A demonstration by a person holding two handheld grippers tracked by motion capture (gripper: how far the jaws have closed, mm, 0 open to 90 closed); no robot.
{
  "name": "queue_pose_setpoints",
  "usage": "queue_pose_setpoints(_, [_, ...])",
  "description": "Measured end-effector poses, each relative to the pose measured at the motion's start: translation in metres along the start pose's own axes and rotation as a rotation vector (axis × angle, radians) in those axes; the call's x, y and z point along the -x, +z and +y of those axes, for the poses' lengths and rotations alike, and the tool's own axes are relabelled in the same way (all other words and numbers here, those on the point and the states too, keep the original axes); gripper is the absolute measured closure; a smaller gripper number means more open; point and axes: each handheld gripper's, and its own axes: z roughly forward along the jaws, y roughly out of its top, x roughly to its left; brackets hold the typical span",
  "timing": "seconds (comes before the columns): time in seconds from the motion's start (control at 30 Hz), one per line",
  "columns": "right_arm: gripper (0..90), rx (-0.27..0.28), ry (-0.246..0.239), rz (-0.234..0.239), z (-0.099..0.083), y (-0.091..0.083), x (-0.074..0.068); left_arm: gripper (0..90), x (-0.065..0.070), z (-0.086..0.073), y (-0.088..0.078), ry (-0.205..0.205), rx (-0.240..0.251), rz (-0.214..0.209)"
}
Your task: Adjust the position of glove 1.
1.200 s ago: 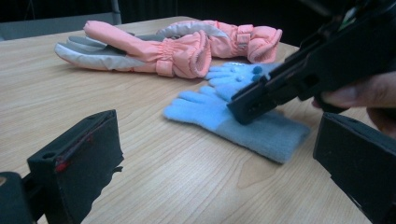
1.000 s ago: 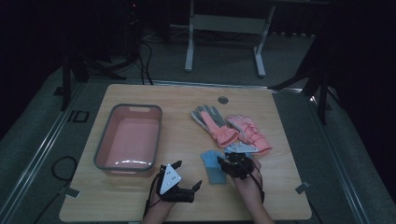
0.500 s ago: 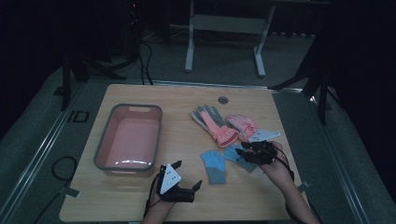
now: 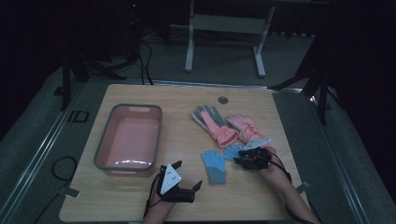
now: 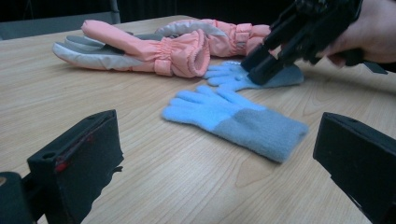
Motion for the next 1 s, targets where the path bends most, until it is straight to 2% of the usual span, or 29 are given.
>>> queue_pose_setpoints(0.13, [61.9,0.033,0.024,0.009,-0.005,0.001,0.002,1.2,0.0,0.0,0.0,0.003,-0.001,-0.002])
queue_pose_setpoints(0.23, [73.9,0.049,0.025,0.013,-0.008,0.0,0.001,1.2,0.001,0.0,0.0,0.001,-0.001,-0.001])
queue_pose_setpoints(0.3, [77.4,0.053,0.028,0.003,-0.008,0.0,-0.001,1.2,0.001,0.0,0.0,0.003,-0.002,0.001])
queue_pose_setpoints(0.57, [83.2,0.026,0.075,-0.145,-0.003,-0.002,-0.023,1.2,0.001,0.0,0.0,-0.002,0.002,0.007])
queue_pose_setpoints(0.6, [83.5,0.054,0.107,-0.183,0.001,-0.014,-0.032,1.2,0.001,0.0,0.0,-0.003,0.003,0.008])
queue_pose_setpoints(0.7, [83.1,0.119,0.181,-0.241,0.007,-0.042,-0.044,1.2,0.0,0.0,0.0,-0.006,0.002,0.007])
queue_pose_setpoints(0.73, [83.1,0.138,0.217,-0.247,0.007,-0.051,-0.047,1.2,0.0,0.0,0.0,-0.009,0.002,0.006])
queue_pose_setpoints(0.77, [83.1,0.138,0.254,-0.259,0.006,-0.057,-0.05,1.2,0.0,0.0,0.0,-0.013,0.002,0.008])
queue_pose_setpoints(0.83, [83.1,0.113,0.279,-0.313,0.005,-0.064,-0.055,1.2,0.0,0.0,0.0,-0.016,0.003,0.009])
queue_pose_setpoints(0.9, [83.3,0.12,0.329,-0.341,0.002,-0.072,-0.06,1.2,0.0,0.0,0.0,-0.013,0.003,0.01])
queue_pose_setpoints(0.93, [83.3,0.12,0.329,-0.341,0.002,-0.072,-0.06,1.2,0.0,0.0,0.0,-0.013,0.003,0.01])
queue_pose_setpoints(1.0, [83.5,0.147,0.397,-0.385,-0.003,-0.083,-0.066,1.2,0.0,0.0,0.0,-0.007,0.001,0.012])
